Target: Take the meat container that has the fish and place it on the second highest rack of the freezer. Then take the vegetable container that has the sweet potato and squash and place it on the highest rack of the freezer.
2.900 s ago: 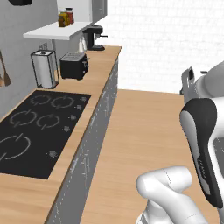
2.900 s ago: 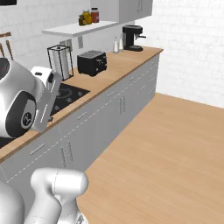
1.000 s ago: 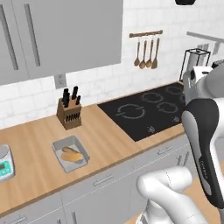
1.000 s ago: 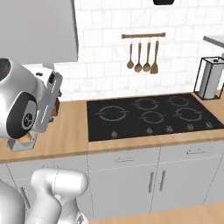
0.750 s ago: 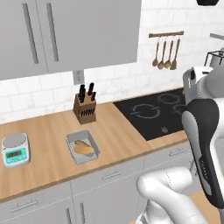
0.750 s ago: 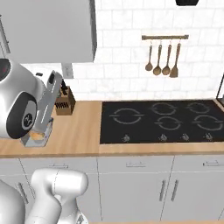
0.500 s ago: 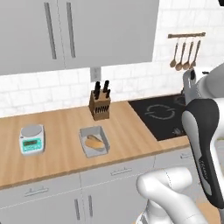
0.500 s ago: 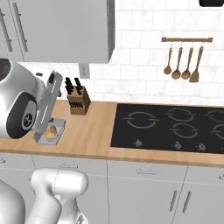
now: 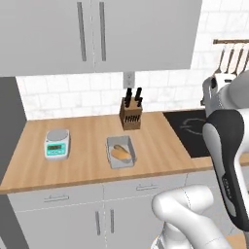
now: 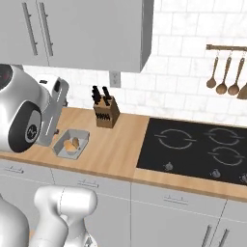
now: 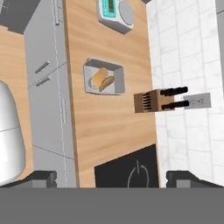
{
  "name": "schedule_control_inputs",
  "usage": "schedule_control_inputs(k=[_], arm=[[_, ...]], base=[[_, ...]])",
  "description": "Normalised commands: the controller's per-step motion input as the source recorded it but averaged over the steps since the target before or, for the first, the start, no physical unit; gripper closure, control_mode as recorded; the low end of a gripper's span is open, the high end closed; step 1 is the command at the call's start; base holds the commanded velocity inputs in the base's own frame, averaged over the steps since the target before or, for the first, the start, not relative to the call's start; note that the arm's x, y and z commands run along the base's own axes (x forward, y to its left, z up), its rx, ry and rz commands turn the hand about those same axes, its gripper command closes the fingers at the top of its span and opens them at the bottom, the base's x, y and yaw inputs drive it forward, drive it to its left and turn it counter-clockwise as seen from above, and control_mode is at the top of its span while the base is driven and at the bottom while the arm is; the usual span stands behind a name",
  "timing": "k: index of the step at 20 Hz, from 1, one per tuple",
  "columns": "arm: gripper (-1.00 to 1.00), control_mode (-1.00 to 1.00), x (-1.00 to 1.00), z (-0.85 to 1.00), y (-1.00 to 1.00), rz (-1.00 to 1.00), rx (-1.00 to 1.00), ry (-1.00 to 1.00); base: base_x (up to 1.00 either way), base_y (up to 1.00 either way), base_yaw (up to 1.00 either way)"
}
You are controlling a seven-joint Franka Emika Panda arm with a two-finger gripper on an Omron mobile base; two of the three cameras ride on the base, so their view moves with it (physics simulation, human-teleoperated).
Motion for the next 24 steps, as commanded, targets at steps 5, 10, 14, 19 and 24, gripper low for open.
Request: schedule_control_inputs(k=[5,10,14,19,24], arm=[[-1.0,1.0,0.0,0.0,0.0,0.0,0.0,0.0],[-1.0,1.0,0.0,0.0,0.0,0.0,0.0,0.0],[-1.0,1.0,0.0,0.0,0.0,0.0,0.0,0.0],[-1.0,1.0,0.0,0.0,0.0,0.0,0.0,0.0],[-1.0,1.0,0.0,0.0,0.0,0.0,0.0,0.0]], base=[[0.22,0.34,0.0],[0.16,0.43,0.0],[0.24,0.35,0.0],[0.26,0.28,0.0],[0.27,0.28,0.0]])
